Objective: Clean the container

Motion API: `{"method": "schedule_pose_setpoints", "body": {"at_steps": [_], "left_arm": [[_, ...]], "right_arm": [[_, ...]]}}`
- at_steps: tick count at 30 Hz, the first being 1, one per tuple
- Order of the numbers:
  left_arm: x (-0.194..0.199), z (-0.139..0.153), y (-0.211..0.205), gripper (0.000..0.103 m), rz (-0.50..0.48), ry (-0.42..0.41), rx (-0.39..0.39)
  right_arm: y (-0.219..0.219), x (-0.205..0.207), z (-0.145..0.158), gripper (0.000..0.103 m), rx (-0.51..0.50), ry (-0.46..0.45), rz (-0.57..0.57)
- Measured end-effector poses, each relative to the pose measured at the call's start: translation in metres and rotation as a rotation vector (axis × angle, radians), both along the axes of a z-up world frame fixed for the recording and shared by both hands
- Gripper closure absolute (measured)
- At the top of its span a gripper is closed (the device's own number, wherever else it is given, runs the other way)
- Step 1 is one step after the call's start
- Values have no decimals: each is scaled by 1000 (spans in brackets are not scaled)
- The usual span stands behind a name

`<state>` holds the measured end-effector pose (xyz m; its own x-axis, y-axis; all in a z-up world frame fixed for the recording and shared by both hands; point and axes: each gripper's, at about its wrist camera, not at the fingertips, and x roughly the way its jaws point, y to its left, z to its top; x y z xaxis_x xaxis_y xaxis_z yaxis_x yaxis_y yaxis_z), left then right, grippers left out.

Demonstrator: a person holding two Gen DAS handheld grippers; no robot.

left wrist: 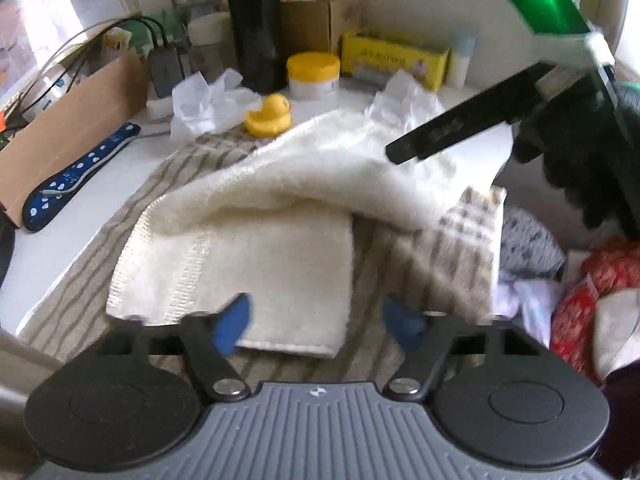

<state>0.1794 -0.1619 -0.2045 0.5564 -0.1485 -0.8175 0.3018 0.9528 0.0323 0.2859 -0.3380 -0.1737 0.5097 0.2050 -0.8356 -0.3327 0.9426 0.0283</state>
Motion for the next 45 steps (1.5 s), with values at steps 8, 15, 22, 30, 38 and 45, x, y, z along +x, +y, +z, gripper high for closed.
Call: {"method": "schedule_pose_setpoints", "body": {"at_steps": [8,15,22,30,38,45], "left_arm": [[1,-6,-5,92,-109,13,100],[-24,40,3,99,-198,-87,190],[-75,89,36,99,-249,-44,186],[-80,57,34,61,-275,122,82],[-50,51,38,44,-105,91,-53],[-30,45,16,44,-144,82,-58]], "right_arm": [[-14,5,-15,75,122,58,3],[-12,-2,29,90,230,-30,57],[-15,-3,90,90,230,-125,178],[-25,-2,15,82,137,110,167],[-52,-25,0,46,166,103,49],[-60,-27,-10,93,220,69,-30]]}}
